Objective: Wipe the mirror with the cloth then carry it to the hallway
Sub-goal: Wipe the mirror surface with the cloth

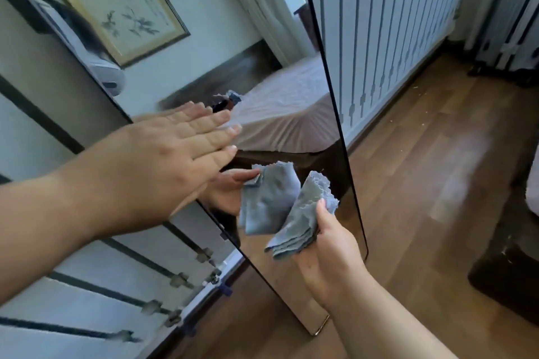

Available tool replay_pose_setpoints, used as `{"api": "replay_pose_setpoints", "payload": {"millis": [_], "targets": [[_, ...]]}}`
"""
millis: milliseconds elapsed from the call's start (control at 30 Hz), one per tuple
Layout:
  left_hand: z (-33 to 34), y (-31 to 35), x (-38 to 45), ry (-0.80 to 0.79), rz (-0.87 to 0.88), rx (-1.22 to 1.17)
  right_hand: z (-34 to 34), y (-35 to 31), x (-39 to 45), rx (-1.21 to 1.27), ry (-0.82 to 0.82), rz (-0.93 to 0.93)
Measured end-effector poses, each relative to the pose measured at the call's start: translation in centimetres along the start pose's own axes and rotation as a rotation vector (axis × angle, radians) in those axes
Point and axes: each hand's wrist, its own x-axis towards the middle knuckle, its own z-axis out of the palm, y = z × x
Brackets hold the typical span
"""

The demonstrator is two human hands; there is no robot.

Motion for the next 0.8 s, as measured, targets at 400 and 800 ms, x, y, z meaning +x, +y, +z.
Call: {"api": "replay_pose_setpoints", "payload": {"millis": [400, 800], "targets": [[-20.1, -3.2, -7.3, 0.249, -0.554, -0.542, 17.5, -15.1, -22.8, 0.083, -0.334, 0.204], [-38.5, -3.9, -15.2, 0.483, -1.525, -1.419, 33.0, -21.6, -38.2, -0.177, -0.287, 0.279]]}}
